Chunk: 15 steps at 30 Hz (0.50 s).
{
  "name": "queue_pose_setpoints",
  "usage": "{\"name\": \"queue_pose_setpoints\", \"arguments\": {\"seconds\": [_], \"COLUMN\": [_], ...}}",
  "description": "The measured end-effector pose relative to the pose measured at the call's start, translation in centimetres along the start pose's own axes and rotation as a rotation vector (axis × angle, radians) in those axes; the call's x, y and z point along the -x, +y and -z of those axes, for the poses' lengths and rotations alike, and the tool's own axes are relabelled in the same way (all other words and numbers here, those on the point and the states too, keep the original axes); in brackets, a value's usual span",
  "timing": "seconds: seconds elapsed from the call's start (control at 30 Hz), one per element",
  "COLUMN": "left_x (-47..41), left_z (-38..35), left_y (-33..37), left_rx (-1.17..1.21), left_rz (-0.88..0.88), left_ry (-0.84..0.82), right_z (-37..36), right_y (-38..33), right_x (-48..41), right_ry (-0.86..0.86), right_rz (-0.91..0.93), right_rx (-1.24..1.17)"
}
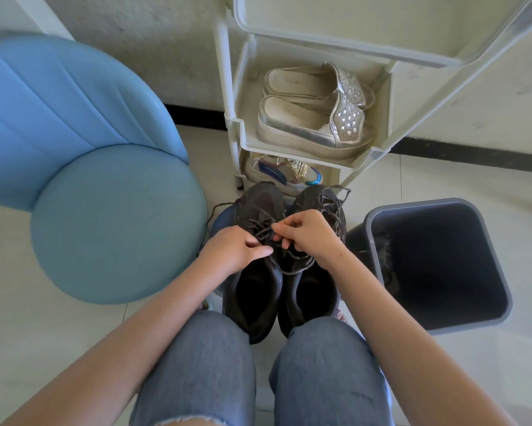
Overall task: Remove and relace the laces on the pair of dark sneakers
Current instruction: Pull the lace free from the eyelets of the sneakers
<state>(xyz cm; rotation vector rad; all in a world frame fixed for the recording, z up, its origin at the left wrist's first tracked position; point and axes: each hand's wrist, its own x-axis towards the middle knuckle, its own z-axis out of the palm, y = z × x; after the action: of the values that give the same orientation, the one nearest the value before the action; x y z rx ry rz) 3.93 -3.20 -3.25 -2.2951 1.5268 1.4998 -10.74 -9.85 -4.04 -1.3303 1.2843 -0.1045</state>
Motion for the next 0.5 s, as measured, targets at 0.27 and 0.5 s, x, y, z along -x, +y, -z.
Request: {"name": "queue_pose_setpoints", "arguments": {"seconds": [0.27,0.5], "left_x": [0.1,0.1], "left_z": [-0.9,-1.4], "left_y": [-1.2,-1.4], "left_rx": [0.592,0.712], "left_rz": [0.067,0.12], "left_ry": [0.056,0.054], "right_z": [-1.0,-1.9], "right_y": [0.7,1.2], "right_x": [-0.1,-0.8], "right_ry": [0.093,0.147], "right_rz": [-0.039,-0.048], "right_rx": [-0.05,-0.148]}}
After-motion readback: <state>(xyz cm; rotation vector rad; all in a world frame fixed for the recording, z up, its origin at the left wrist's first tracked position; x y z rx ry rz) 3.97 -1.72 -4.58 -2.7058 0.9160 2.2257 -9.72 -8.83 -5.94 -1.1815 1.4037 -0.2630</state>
